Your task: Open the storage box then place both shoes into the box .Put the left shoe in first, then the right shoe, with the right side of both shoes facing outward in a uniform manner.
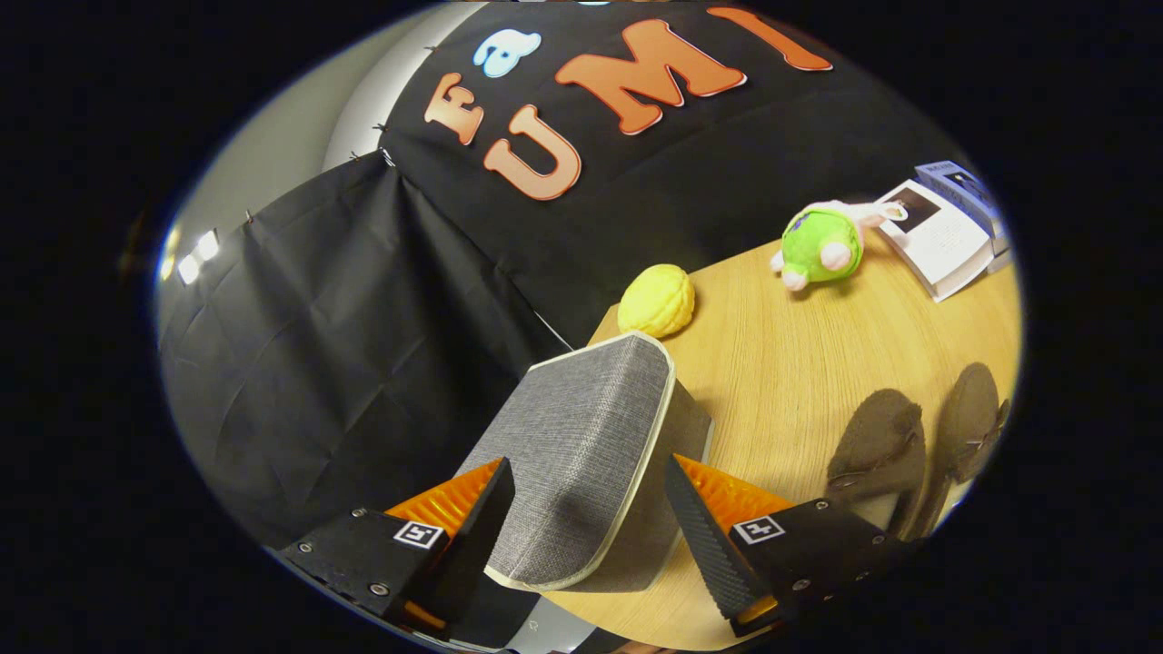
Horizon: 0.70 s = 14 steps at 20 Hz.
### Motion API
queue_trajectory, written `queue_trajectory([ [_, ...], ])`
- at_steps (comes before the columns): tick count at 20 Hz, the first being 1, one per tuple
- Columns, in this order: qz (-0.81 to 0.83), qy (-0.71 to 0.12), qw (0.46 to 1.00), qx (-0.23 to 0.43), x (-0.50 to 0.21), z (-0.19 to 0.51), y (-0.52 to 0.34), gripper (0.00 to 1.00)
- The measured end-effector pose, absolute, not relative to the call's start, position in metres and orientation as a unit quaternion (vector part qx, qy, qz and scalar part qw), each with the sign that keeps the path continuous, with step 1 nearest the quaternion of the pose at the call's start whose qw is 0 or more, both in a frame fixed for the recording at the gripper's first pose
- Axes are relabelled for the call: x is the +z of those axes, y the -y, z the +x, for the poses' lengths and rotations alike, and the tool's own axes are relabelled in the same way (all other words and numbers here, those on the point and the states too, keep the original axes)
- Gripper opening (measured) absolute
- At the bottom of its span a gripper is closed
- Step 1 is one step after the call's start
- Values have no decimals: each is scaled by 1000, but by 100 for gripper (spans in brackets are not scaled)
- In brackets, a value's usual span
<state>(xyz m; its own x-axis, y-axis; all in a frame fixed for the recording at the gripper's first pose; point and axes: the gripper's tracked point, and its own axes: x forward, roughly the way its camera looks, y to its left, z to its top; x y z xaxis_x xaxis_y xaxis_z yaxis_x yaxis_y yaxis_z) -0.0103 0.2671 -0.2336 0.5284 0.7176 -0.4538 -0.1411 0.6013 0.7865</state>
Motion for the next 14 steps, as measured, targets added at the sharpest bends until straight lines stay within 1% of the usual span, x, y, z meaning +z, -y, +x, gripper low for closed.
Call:
queue_trajectory([
  [5, 383, -434, 768, 273, -259, -8, -285, 100],
  [9, 424, -438, 736, 293, -263, -8, -301, 99],
  [12, 488, -451, 685, 298, -268, -10, -310, 95],
  [14, 516, -455, 661, 300, -268, -10, -317, 92],
])
